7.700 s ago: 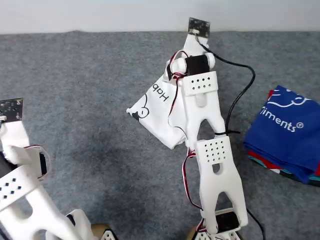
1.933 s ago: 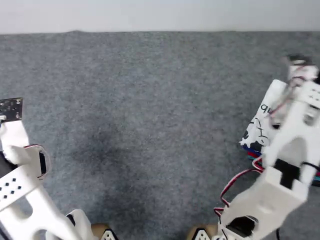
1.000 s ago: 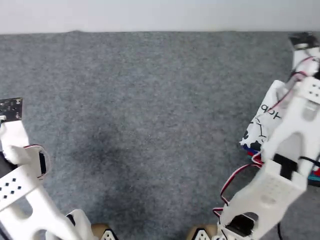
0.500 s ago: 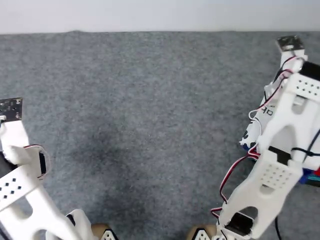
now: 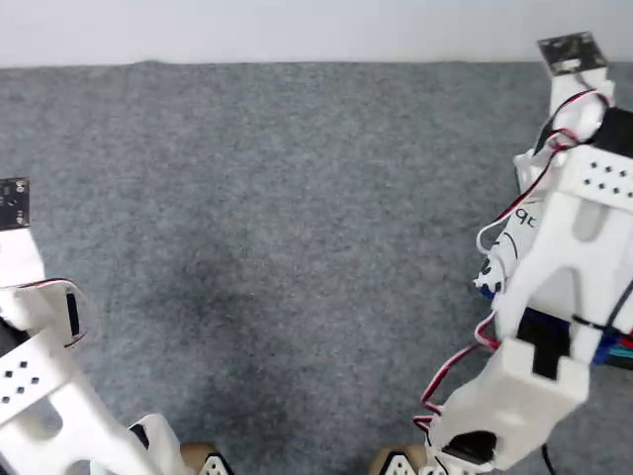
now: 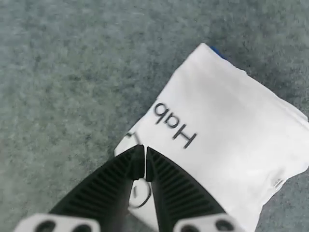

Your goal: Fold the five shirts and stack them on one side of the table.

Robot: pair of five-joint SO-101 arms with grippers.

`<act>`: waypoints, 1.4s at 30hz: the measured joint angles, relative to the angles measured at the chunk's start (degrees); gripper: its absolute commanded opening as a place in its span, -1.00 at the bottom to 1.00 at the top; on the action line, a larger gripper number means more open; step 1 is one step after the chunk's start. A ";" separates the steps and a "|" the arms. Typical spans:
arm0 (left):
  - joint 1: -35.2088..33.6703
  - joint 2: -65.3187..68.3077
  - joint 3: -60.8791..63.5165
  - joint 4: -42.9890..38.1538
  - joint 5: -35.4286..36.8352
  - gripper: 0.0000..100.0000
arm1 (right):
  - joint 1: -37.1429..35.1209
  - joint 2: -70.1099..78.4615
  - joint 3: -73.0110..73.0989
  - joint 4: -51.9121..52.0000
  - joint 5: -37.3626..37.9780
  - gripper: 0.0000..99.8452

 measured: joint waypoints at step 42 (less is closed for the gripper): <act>25.76 -47.82 45.80 -19.87 13.27 -0.99 | -14.33 -81.14 97.49 -35.08 -34.02 -0.98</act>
